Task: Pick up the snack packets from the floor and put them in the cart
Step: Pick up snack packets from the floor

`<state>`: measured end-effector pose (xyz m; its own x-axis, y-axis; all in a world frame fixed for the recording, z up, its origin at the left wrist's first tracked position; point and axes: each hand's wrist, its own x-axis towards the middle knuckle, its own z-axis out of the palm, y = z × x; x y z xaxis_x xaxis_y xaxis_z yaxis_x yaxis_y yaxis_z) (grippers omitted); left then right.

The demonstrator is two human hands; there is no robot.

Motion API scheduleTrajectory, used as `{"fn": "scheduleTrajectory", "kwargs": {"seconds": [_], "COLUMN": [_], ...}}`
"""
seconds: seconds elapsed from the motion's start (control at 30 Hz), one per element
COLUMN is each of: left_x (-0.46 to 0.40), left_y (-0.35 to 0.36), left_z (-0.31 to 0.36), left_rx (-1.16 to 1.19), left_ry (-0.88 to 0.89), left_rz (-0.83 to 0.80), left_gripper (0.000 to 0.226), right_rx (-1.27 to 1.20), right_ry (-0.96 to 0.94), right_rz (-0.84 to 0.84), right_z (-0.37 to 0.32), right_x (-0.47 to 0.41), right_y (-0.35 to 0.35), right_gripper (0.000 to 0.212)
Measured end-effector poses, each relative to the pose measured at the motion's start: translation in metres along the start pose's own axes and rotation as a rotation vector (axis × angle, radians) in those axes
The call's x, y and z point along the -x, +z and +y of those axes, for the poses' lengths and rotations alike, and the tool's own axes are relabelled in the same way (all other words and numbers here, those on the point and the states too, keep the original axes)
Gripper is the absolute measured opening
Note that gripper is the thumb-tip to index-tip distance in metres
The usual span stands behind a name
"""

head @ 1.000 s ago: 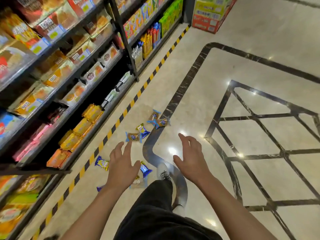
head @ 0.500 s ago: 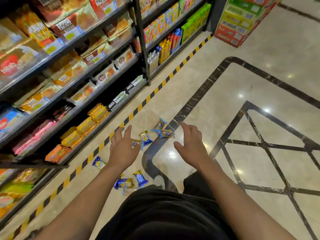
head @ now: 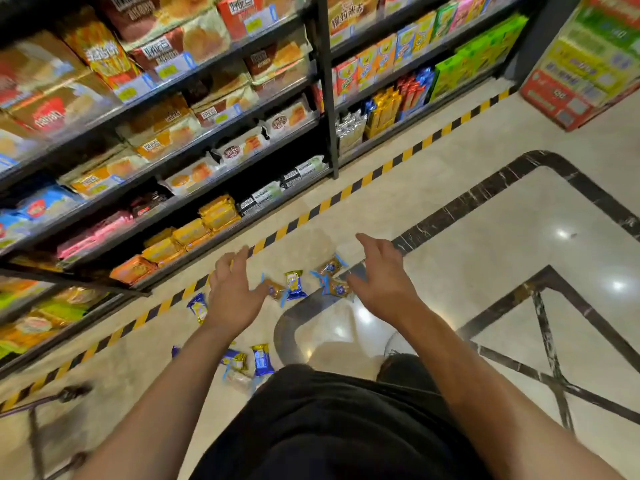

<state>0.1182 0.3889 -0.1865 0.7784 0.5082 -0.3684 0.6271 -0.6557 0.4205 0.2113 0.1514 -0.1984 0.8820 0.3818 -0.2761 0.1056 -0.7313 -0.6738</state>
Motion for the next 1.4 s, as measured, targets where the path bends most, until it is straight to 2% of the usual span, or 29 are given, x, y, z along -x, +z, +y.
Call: {"fn": "scheduleTrajectory", "kwargs": {"seconds": [0.13, 0.3, 0.53, 0.73, 0.9, 1.13, 1.3, 1.4], "left_x": [-0.003, -0.005, -0.043, -0.099, -0.13, -0.133, -0.118, -0.112], "left_y": [-0.001, -0.003, -0.003, 0.001, -0.004, -0.009, 0.008, 0.025], "left_z": [0.038, 0.072, 0.091, 0.092, 0.099, 0.106, 0.135, 0.165], "left_rx": [0.09, 0.141, 0.193, 0.268, 0.297, 0.287, 0.245, 0.207], "left_ry": [-0.142, -0.169, -0.201, -0.225, -0.281, -0.494, -0.695, -0.794], "left_rz": [0.099, 0.167, 0.245, 0.185, 0.231, 0.341, 0.464, 0.483], "left_gripper": [0.074, 0.074, 0.075, 0.077, 0.074, 0.077, 0.072, 0.075], "right_rx": [0.047, 0.059, 0.094, 0.218, 0.242, 0.355, 0.435, 0.513], "right_ry": [-0.055, -0.1, -0.177, -0.195, -0.258, -0.496, -0.779, -0.959], "right_rz": [-0.049, -0.09, -0.183, -0.278, -0.358, -0.562, -0.728, -0.797], "right_z": [0.03, 0.042, 0.026, 0.009, -0.012, -0.043, -0.061, -0.065], "right_x": [-0.033, -0.07, -0.126, -0.177, -0.22, -0.291, -0.337, -0.357], "right_y": [-0.051, -0.085, -0.094, -0.096, -0.094, -0.082, -0.069, -0.061], "right_gripper": [0.071, 0.07, 0.069, 0.07, 0.069, 0.071, 0.07, 0.07]}}
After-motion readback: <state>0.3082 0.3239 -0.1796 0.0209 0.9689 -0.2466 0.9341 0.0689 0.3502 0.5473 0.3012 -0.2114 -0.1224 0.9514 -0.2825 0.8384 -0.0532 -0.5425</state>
